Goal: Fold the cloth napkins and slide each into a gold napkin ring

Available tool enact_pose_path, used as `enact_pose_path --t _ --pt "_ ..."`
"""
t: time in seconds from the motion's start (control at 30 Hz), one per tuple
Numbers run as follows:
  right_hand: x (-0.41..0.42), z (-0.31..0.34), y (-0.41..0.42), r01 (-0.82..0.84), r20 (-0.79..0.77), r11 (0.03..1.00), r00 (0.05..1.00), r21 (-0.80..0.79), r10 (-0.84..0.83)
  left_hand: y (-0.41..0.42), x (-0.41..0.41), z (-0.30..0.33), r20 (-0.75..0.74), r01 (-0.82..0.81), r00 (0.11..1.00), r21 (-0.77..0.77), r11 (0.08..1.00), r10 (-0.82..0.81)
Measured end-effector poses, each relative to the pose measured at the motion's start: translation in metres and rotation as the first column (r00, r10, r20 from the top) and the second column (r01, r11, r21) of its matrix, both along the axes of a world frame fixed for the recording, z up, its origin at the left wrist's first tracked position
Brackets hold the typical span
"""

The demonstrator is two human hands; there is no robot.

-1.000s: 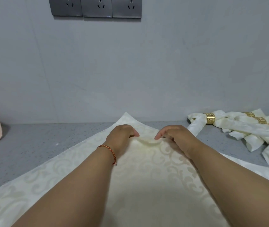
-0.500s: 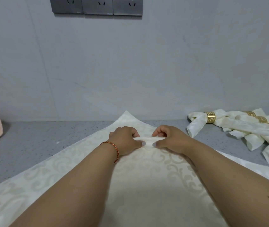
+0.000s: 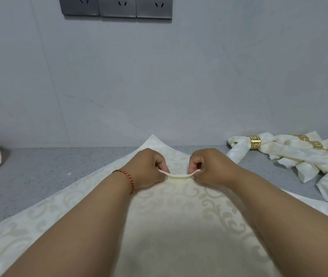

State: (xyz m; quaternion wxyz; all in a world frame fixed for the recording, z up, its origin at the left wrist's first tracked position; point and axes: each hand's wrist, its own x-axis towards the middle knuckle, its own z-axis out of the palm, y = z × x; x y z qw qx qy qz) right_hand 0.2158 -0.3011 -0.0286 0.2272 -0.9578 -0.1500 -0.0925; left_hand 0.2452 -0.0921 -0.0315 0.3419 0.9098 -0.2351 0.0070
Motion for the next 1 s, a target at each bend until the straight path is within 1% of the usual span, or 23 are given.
enact_pose_path --t 0.1,0.2,0.23,0.3,0.37,0.4,0.47,0.57,0.63,0.7,0.83,0.93,1.0 --pt "-0.004 0.005 -0.001 -0.052 -0.053 0.995 0.997 -0.089 0.047 0.001 -0.004 0.006 -0.017 0.015 1.000 0.087 0.996 -0.014" --pt "-0.003 0.005 -0.003 -0.063 -0.105 0.991 0.993 -0.115 0.051 0.001 -0.004 0.009 -0.084 0.031 0.996 0.135 0.990 -0.020" --pt "-0.001 0.005 -0.004 -0.053 -0.122 0.994 0.992 -0.098 0.041 0.001 -0.004 0.011 -0.120 0.031 0.993 0.116 0.993 -0.017" --pt "0.000 0.007 -0.006 -0.010 -0.167 1.000 0.986 0.019 0.013 -0.001 -0.004 0.013 -0.177 0.028 0.984 0.063 0.998 -0.016" --pt "0.000 0.008 -0.007 0.029 -0.213 0.992 0.977 0.126 -0.002 -0.002 -0.005 0.014 -0.168 0.022 0.986 0.078 0.997 -0.008" --pt "-0.001 0.008 -0.007 0.029 -0.227 0.992 0.974 0.127 0.000 -0.003 -0.006 0.013 -0.149 0.029 0.989 0.111 0.993 -0.012" --pt "-0.003 0.008 -0.008 0.015 -0.255 0.996 0.967 0.093 0.010 -0.003 -0.006 0.011 -0.133 0.060 0.990 0.171 0.983 -0.037" --pt "-0.002 0.009 -0.010 -0.007 -0.316 0.997 0.948 0.073 0.029 -0.001 -0.006 0.013 -0.150 0.094 0.987 0.221 0.971 -0.061" --pt "-0.002 0.011 -0.010 -0.014 -0.338 1.000 0.941 0.024 0.021 0.001 -0.005 0.015 -0.151 0.101 0.987 0.275 0.956 -0.061" --pt "-0.003 0.014 -0.009 -0.029 -0.333 0.999 0.943 -0.035 0.016 0.000 -0.006 0.018 -0.149 0.105 0.987 0.316 0.943 -0.060" --pt "-0.009 0.022 -0.007 -0.071 -0.278 0.991 0.960 -0.117 0.036 -0.003 -0.010 0.024 -0.128 0.124 0.988 0.331 0.935 -0.085" --pt "-0.015 0.027 0.001 -0.090 -0.225 0.971 0.973 -0.222 0.039 -0.005 -0.014 0.028 -0.083 0.127 0.991 0.352 0.927 -0.104" --pt "-0.018 0.030 0.006 -0.098 -0.237 0.950 0.971 -0.297 0.026 -0.005 -0.016 0.030 -0.082 0.137 0.990 0.370 0.919 -0.115"
